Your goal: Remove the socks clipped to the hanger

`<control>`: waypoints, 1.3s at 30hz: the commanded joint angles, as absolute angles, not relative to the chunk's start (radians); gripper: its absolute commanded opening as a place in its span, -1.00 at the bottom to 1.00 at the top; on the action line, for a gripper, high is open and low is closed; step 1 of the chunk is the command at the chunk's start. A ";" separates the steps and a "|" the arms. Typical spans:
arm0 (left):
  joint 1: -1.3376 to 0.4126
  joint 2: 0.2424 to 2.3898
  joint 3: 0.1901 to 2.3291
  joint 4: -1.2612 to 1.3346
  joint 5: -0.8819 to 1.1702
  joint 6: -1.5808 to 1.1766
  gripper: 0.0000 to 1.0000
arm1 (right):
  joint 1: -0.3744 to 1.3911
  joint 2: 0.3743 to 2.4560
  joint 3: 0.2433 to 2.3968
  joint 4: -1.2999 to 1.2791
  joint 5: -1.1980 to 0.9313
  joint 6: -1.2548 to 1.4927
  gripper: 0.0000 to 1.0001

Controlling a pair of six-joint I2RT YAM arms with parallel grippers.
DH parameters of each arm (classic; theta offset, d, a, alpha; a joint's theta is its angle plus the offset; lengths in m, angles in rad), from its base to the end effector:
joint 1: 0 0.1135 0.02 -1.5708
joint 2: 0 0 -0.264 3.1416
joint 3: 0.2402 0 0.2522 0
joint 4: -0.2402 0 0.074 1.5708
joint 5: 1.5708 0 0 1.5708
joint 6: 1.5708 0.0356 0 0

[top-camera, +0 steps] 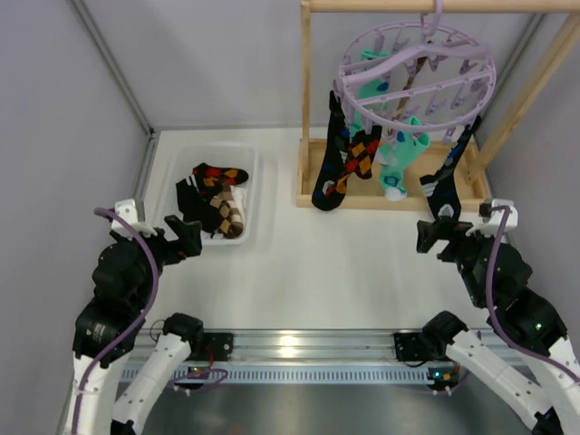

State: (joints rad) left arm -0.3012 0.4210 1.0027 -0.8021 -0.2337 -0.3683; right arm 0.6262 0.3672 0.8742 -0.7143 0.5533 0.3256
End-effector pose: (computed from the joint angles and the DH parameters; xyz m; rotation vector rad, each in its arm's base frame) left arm 0.0567 -0.0090 0.3824 -0.2276 1.7787 -0.2717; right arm 0.0601 0.0204 0.3582 0.1333 1.7461 0.2038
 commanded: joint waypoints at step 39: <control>-0.304 0.500 0.887 -0.729 -0.094 -0.446 0.97 | 0.292 0.971 0.557 0.388 -0.193 0.210 0.99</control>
State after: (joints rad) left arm -0.3016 0.4957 0.8928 -0.7925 -0.1188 -0.4541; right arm 0.3542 0.9165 0.5747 0.0921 -0.0154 0.2287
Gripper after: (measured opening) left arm 0.985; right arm 0.993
